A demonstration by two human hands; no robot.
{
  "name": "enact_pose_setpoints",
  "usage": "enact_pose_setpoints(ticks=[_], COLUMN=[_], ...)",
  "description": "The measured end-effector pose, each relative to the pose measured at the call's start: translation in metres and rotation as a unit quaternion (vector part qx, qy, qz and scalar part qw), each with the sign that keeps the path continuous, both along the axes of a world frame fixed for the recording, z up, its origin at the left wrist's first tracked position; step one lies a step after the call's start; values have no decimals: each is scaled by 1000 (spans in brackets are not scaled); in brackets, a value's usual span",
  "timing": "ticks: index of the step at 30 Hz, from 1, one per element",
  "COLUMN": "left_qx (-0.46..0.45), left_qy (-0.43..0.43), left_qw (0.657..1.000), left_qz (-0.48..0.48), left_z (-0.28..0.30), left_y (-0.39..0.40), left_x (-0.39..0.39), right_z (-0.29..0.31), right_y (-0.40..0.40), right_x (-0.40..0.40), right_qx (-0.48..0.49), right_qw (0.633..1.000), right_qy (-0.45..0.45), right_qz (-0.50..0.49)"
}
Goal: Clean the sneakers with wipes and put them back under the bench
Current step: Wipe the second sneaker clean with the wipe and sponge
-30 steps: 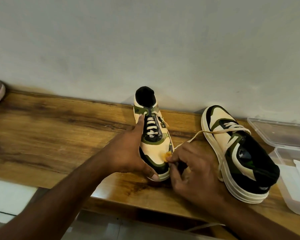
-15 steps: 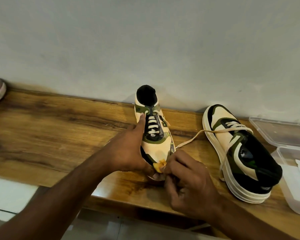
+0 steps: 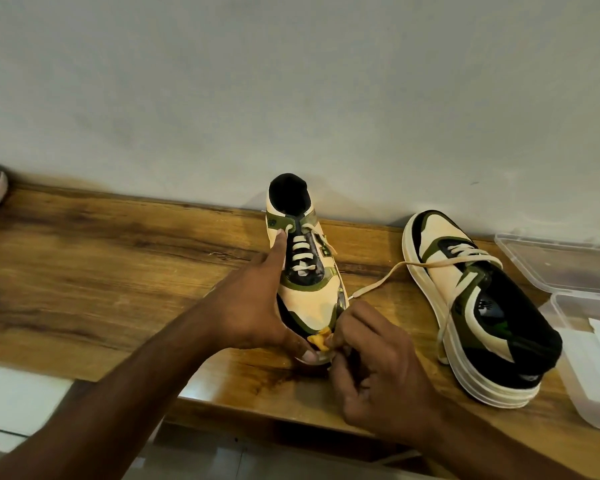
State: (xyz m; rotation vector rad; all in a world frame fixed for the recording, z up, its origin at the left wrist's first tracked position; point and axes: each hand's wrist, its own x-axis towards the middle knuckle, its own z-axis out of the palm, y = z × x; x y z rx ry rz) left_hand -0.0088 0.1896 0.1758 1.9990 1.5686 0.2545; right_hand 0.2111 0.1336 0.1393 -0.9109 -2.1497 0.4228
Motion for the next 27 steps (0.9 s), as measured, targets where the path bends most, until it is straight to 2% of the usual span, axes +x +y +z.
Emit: enact_pose_setpoints(ticks=[6, 8, 12, 18, 23, 25, 27], left_qx=[-11, -6, -5, -9, 0, 2, 4], left_qy=[7, 4, 10, 22, 27, 16, 11], left_qw=[1000, 1000, 1000, 1000, 1000, 1000, 1000], left_qz=[7, 9, 14, 13, 8, 5, 3], left_z=[3, 3, 0, 2, 2, 2, 2], left_y=[-3, -2, 1, -1, 0, 0, 0], left_x=[3, 3, 1, 2, 2, -1, -3], right_z=[-13, -9, 3, -5, 8, 5, 0], right_y=[17, 14, 1, 39, 10, 21, 37], right_x=[10, 6, -3, 11, -1, -2, -1], right_qx=[-42, -30, -3, -38, 1, -9, -29], right_qw=[988, 990, 1000, 991, 1000, 1000, 997], right_qy=[47, 51, 24, 38, 1, 4, 28], right_qz=[-143, -125, -12, -124, 16, -4, -68])
